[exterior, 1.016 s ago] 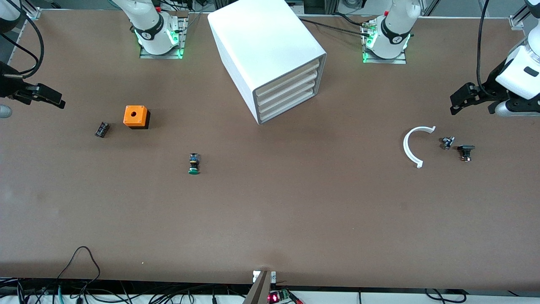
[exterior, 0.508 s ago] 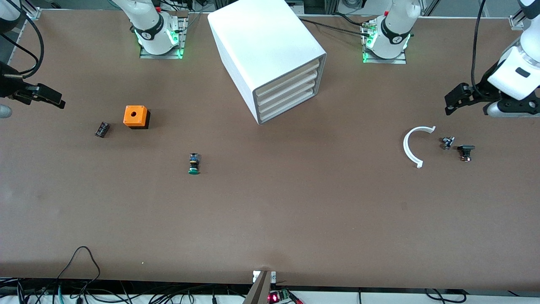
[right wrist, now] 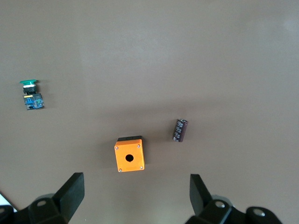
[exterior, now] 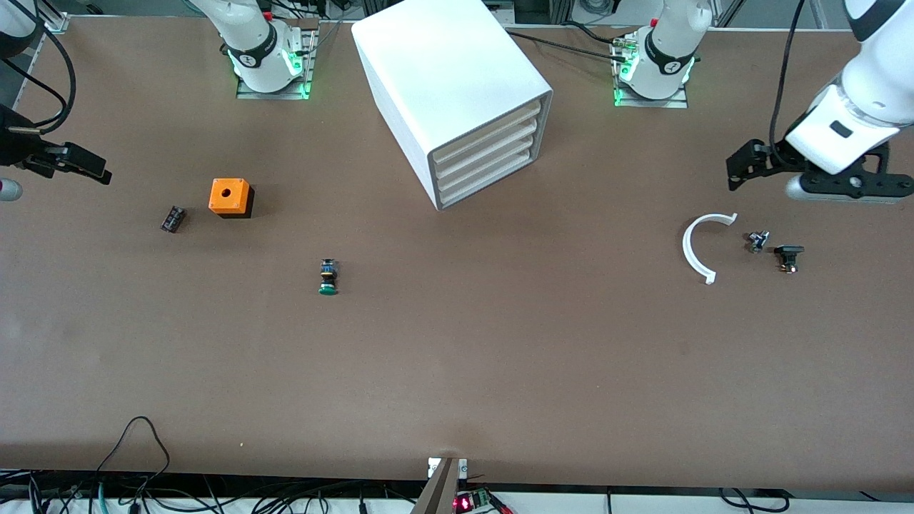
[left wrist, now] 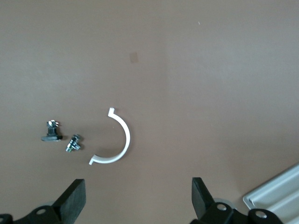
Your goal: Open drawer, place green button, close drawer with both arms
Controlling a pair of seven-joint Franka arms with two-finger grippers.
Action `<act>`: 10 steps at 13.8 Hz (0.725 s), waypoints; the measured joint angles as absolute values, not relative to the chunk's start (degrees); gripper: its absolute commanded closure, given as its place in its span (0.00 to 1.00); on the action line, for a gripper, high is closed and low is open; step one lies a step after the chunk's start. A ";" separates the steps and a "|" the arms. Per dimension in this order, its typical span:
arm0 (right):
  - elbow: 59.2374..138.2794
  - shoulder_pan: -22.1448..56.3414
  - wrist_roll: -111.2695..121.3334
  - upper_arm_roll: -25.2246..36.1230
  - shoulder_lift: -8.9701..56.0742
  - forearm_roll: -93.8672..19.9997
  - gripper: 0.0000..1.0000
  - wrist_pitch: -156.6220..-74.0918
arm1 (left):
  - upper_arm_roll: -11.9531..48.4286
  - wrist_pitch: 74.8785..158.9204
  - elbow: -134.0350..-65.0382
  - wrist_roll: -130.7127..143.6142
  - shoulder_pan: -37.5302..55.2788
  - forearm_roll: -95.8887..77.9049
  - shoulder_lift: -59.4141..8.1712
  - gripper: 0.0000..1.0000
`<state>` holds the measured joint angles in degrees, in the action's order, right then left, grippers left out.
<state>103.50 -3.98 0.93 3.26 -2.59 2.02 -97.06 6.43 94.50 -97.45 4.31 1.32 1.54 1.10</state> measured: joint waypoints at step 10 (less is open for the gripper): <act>103.59 -4.01 0.92 3.32 -2.58 2.02 0.00 -97.04 | 12.33 99.46 -98.53 4.22 3.79 -4.57 -15.49 0.00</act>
<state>103.59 -4.01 0.92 3.32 -2.58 2.02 -97.04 12.33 99.46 -98.53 4.22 3.79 -4.57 -15.49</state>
